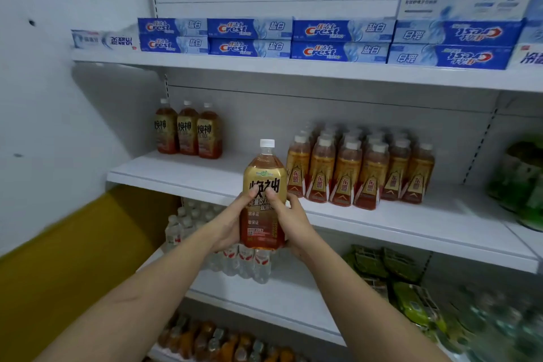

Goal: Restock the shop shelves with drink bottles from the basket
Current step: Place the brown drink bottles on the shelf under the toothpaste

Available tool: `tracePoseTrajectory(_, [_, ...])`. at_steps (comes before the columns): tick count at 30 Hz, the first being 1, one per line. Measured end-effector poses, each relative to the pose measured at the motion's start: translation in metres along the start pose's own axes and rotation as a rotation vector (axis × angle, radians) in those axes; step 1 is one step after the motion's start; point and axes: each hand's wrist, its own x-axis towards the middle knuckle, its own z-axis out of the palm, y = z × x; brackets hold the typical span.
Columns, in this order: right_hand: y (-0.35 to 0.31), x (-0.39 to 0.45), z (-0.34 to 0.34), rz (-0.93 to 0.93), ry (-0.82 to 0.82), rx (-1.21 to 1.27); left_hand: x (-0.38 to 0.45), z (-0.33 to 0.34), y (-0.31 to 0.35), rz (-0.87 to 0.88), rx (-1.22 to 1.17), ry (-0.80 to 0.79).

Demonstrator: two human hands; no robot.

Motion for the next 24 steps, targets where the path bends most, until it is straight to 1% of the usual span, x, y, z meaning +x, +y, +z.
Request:
tracePoseTrajectory(4, [-0.009, 0.010, 0.010, -0.035, 0.024, 0.001, 0.006, -0.007, 0.010, 0.065, 0.033, 0.026])
tracePoseTrajectory(8, [-0.017, 0.026, 0.021, -0.051, 0.009, -0.001, 0.016, -0.018, 0.024, 0.122, 0.022, 0.071])
tracePoseTrajectory(11, [-0.019, 0.041, 0.033, -0.087, 0.021, -0.008, 0.026, -0.034, 0.034, 0.140, 0.035, 0.053])
tracePoseTrajectory(16, [-0.025, 0.084, 0.061, -0.121, 0.036, -0.025, 0.060, -0.072, 0.053, 0.182, 0.037, 0.055])
tracePoseTrajectory(19, [-0.028, 0.118, 0.088, -0.086, 0.059, -0.030, 0.087, -0.106, 0.071, 0.199, 0.055, 0.054])
tracePoseTrajectory(24, [-0.025, 0.177, 0.133, -0.128, 0.040, -0.002, 0.128, -0.171, 0.093, 0.192, 0.002, 0.055])
